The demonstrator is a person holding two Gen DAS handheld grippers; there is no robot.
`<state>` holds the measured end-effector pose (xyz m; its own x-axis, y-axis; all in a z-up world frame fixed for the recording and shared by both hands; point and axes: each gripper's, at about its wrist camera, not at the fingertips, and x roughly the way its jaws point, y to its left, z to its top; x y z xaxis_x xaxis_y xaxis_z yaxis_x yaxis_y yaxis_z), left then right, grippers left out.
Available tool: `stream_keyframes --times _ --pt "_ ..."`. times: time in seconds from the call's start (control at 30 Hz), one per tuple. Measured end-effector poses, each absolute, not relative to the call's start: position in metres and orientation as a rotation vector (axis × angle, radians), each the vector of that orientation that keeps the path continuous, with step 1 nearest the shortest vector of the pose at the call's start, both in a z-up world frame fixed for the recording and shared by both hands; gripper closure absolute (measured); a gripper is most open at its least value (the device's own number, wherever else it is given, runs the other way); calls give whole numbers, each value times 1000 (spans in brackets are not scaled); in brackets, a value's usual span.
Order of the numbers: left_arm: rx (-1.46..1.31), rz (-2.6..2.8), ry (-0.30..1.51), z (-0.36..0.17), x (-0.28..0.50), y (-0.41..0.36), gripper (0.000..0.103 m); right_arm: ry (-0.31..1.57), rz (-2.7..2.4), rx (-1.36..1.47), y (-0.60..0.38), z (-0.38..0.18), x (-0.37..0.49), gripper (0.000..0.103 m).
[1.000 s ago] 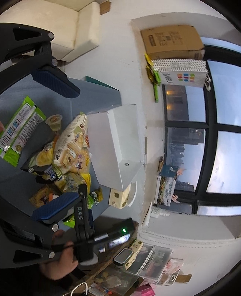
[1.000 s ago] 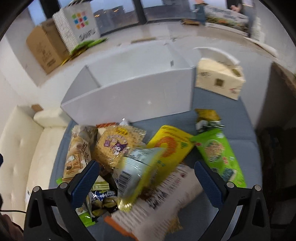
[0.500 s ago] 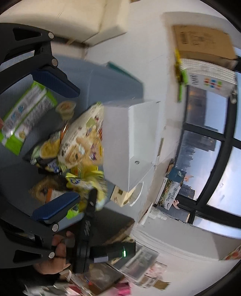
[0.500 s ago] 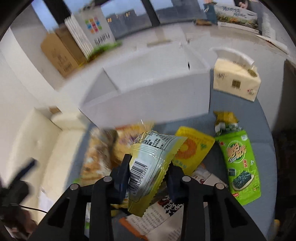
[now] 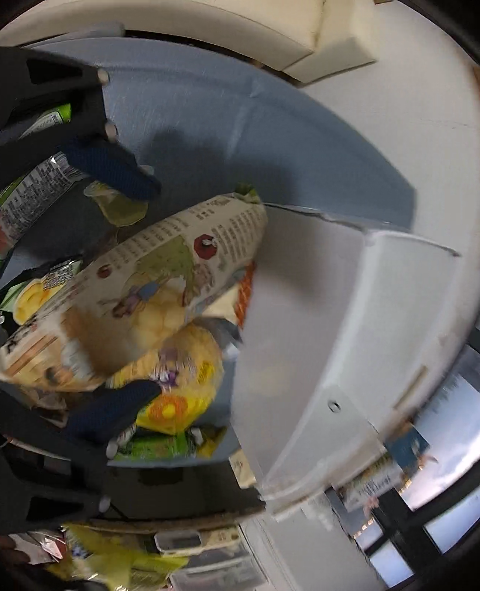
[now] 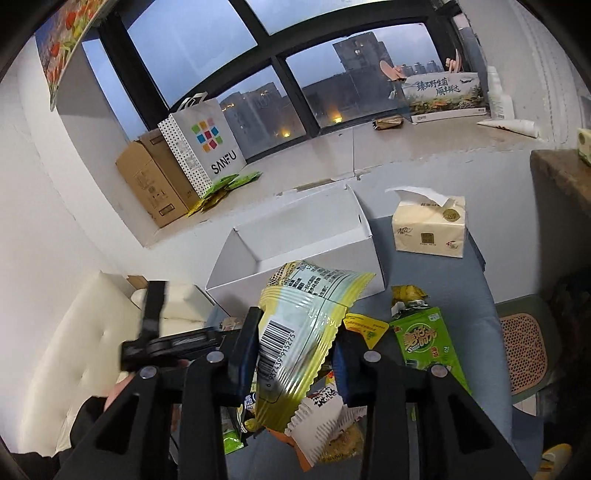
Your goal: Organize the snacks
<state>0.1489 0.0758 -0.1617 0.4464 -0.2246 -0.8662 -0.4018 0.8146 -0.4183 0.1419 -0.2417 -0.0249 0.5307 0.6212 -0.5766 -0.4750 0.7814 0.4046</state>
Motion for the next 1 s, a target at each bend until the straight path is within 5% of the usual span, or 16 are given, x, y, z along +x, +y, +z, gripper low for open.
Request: stream_keyframes --times 0.2,0.6,1.0 --pt "-561 118 1073 -154 133 65 56 783 662 220 -244 -33 140 65" --pt "-349 27 696 -54 85 63 60 764 702 182 -216 -37 153 65" --pt "-253 32 684 -21 242 96 60 824 649 91 -136 -12 299 65"
